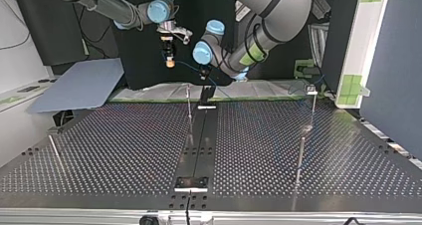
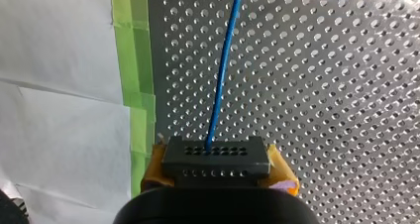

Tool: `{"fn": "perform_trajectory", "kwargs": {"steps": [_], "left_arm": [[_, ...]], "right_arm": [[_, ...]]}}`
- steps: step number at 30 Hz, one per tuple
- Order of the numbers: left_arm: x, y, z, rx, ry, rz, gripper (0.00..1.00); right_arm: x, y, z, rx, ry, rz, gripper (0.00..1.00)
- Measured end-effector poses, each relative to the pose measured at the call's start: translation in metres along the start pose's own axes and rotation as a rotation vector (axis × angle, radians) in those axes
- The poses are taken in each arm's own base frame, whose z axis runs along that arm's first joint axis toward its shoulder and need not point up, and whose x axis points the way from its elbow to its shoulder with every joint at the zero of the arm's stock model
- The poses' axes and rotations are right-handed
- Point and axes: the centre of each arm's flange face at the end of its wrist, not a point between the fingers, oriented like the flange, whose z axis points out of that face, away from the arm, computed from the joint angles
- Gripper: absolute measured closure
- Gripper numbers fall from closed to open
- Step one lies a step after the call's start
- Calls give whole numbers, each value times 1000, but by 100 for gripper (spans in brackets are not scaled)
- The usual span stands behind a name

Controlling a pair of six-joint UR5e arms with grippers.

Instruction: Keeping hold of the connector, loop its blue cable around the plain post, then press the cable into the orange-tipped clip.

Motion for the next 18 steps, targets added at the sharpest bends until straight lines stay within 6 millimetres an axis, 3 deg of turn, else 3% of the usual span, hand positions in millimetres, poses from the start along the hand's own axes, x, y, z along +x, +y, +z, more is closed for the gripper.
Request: {"fn": "perform_trajectory", "kwargs": {"steps": [18], "left_arm": [[-14,-4,7,-116,-168,-125,100]], "right_arm": [[22,15,44,-39,1,5,100]]}}
